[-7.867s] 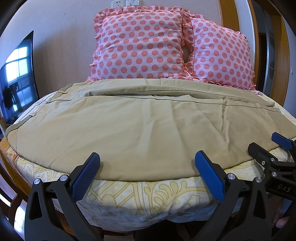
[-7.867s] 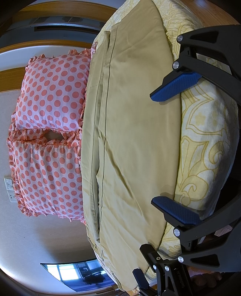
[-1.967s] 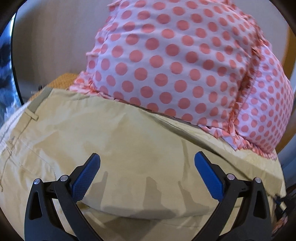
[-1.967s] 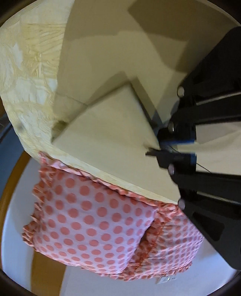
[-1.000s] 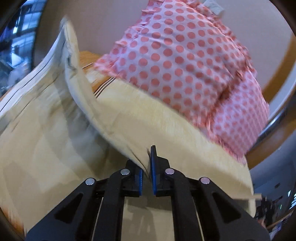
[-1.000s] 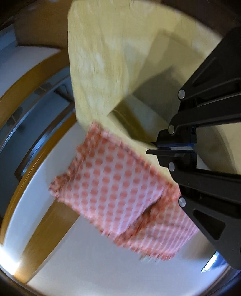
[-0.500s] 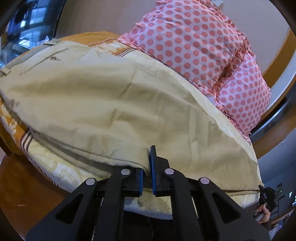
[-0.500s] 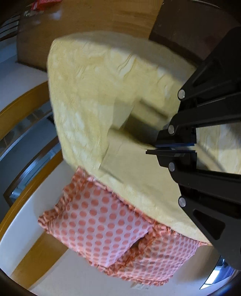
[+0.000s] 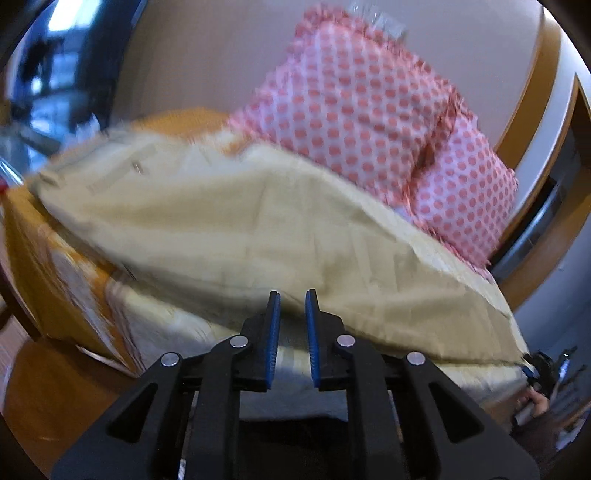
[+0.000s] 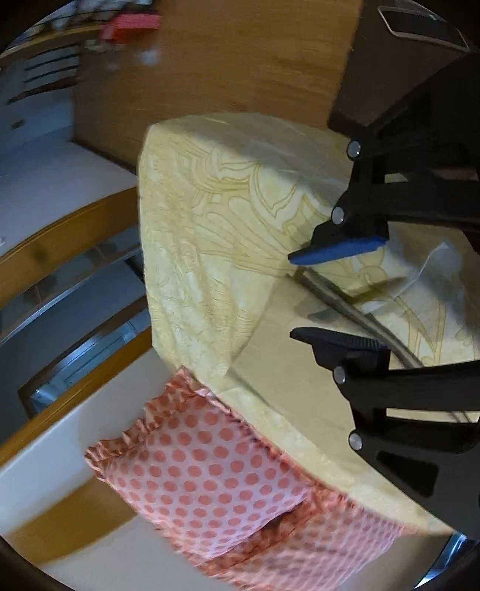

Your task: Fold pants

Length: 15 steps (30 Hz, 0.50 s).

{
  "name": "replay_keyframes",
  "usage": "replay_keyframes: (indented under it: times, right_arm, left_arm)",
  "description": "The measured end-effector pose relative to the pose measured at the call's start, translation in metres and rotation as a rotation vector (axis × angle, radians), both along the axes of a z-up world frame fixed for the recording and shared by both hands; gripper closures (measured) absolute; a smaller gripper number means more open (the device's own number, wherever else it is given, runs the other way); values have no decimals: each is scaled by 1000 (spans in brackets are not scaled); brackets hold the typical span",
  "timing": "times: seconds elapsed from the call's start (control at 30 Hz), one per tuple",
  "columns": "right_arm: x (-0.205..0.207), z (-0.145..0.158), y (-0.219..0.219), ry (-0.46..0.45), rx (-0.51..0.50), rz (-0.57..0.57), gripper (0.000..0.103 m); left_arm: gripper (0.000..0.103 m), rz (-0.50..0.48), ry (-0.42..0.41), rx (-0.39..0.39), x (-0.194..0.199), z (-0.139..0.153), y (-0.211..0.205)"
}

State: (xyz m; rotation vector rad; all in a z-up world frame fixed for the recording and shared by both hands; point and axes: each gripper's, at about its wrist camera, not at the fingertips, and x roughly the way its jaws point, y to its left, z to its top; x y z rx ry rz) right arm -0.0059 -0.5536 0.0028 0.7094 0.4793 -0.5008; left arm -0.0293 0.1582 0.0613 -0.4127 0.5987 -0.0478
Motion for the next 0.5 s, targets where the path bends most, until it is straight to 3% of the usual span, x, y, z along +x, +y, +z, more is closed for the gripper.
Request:
replay_keyframes:
  times: [0.07,0.1,0.13,0.17,0.23,0.33,0.4,0.5]
  right_arm:
    - [2,-1,9,-2,-16,13,67]
    - [2,-2,12,-10,-12,24,74]
    - [4,-4,15,-18,-4,45,84]
    - [7,-6,17,-22,-5,65,91]
    - [16,-5,19,-30,-20,82,96]
    - [29,16,35,-97,-54,126,96]
    - [45,48,68,-189,-95,242,96]
    - [74,87,147,-313,-108,522,96]
  left_arm:
    - [77,54,-54,26,-5,9,4]
    - [68,83,-93,21,-8,14,8]
    - [45,105,-114,23,-9,16,11]
    - [30,142,-135,35,-10,18,13]
    - [30,222,-158,69,-8,18,20]
    - [28,309,-130,24,-3,13,34]
    - [25,326,-103,23,1,9,40]
    - [25,351,-56,-2,3,-3,49]
